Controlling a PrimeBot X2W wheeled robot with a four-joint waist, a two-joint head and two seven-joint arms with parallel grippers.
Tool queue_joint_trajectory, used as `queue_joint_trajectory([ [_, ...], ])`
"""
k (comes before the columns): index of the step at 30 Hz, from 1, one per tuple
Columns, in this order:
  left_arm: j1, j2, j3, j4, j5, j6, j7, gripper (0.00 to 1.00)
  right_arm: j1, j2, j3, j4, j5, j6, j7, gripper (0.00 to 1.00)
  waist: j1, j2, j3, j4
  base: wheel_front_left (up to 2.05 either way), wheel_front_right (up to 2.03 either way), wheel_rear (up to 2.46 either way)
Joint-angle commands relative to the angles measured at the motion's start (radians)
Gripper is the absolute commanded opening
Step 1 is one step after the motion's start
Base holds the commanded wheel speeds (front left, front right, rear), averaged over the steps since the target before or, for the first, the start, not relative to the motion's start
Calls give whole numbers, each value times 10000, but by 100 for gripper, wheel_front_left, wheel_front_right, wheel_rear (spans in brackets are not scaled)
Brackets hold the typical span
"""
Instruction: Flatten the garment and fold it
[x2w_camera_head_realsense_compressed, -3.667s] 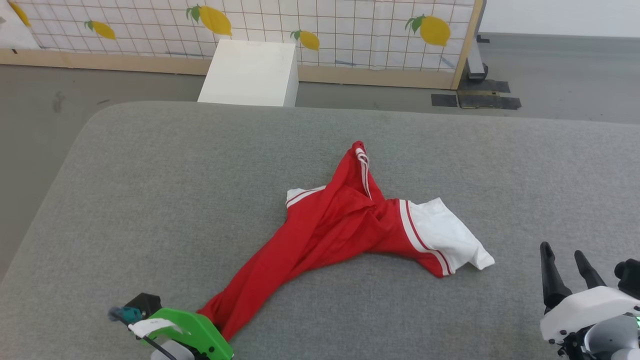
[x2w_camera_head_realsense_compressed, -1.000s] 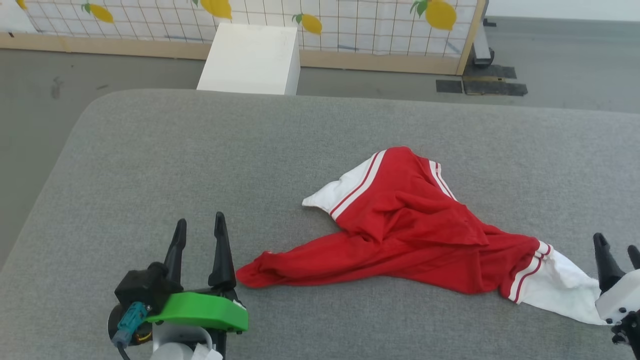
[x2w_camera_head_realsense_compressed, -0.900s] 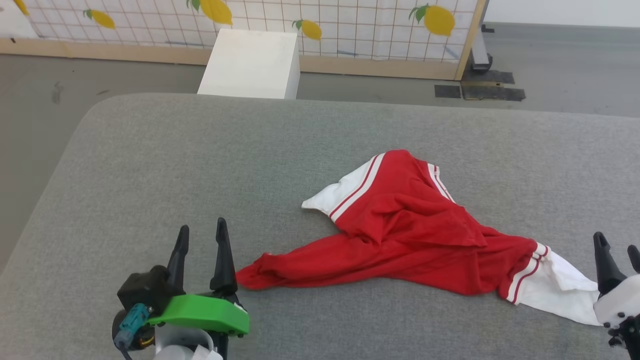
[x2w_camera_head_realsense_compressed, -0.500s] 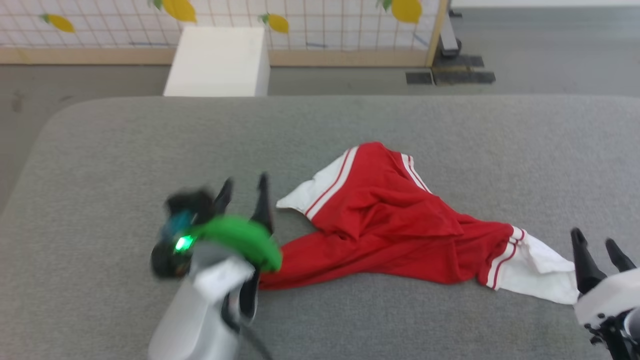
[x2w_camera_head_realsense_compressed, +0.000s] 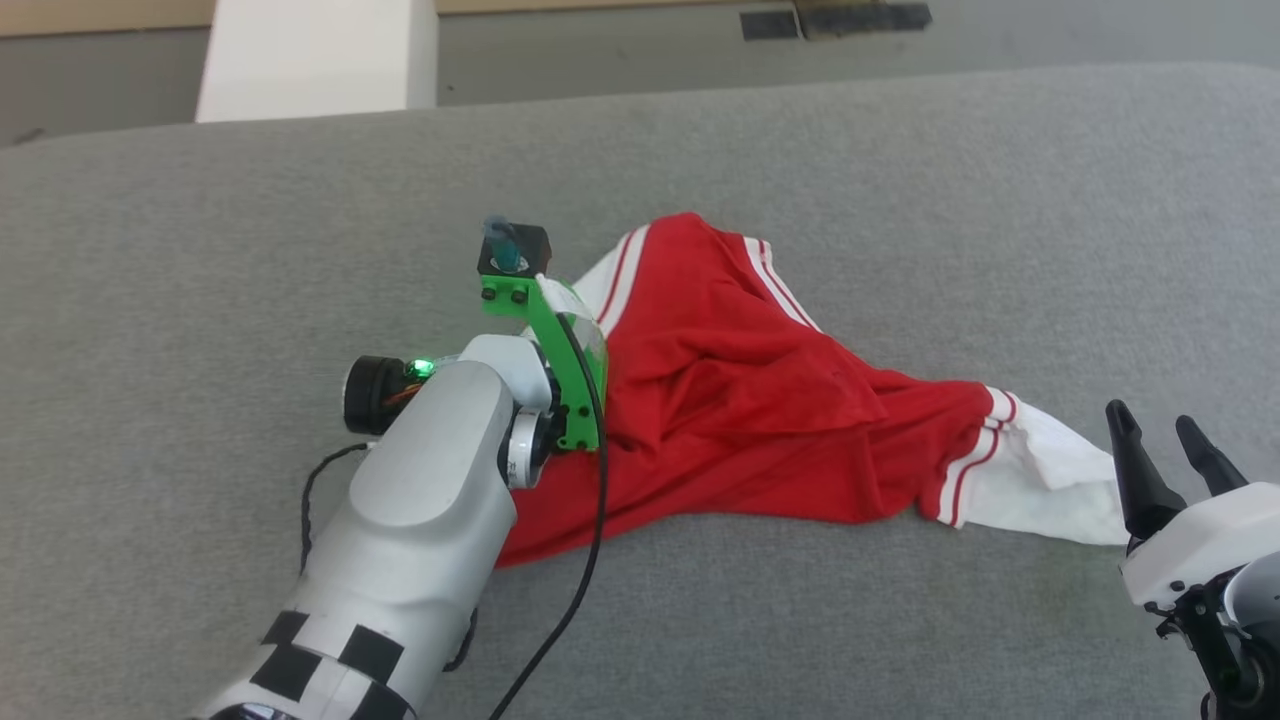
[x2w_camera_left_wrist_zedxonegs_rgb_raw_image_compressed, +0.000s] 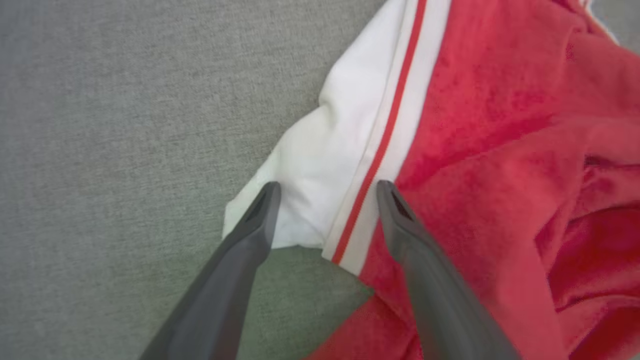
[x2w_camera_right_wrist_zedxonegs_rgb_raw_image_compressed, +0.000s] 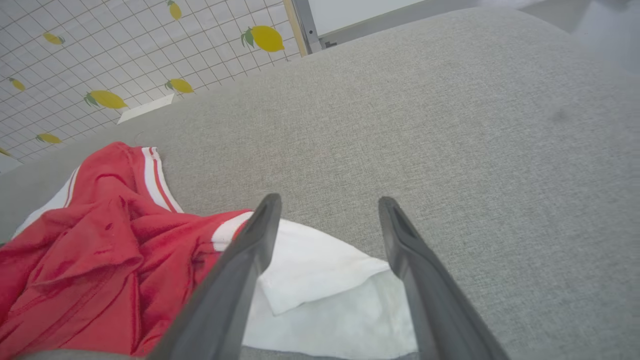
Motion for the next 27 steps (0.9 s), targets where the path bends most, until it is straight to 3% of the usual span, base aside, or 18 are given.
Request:
queue_joint_trajectory([
  [1,-177,131,-76,228,129,62,126,100,-157,-53,25,49,80,-15,-80,100,-2,0,240,-225,0,0,0],
  [5,-126,269,-271,927,276,190,485,100,-141,-99,68,138,104,-15,-125,100,-2,0,214,-166,0,0,0],
  [8,195,189,-264,1271,-51,-48,775,100,-121,-95,122,186,91,-15,-147,100,-2,0,74,-51,0,0,0],
  [9,294,154,-235,1292,-174,-122,747,86,-110,-89,130,201,86,-15,-149,100,-2,0,35,-15,0,0,0],
  [10,395,116,-235,1291,-271,-208,629,29,-89,-85,126,222,71,-15,-159,100,-2,0,-28,57,0,0,0],
  [11,467,90,-208,1279,-363,-262,508,0,-71,-80,136,238,55,-15,-159,100,-2,0,-73,110,0,0,0],
  [22,258,-51,1092,-24,-1730,-449,-2292,0,474,96,39,383,-124,-15,-104,100,-2,0,-997,1046,0,0,0],
  [27,536,313,1844,-1410,-2073,-352,-3340,0,803,192,-50,422,-256,-15,-36,100,-2,0,-1461,1524,0,0,0],
])
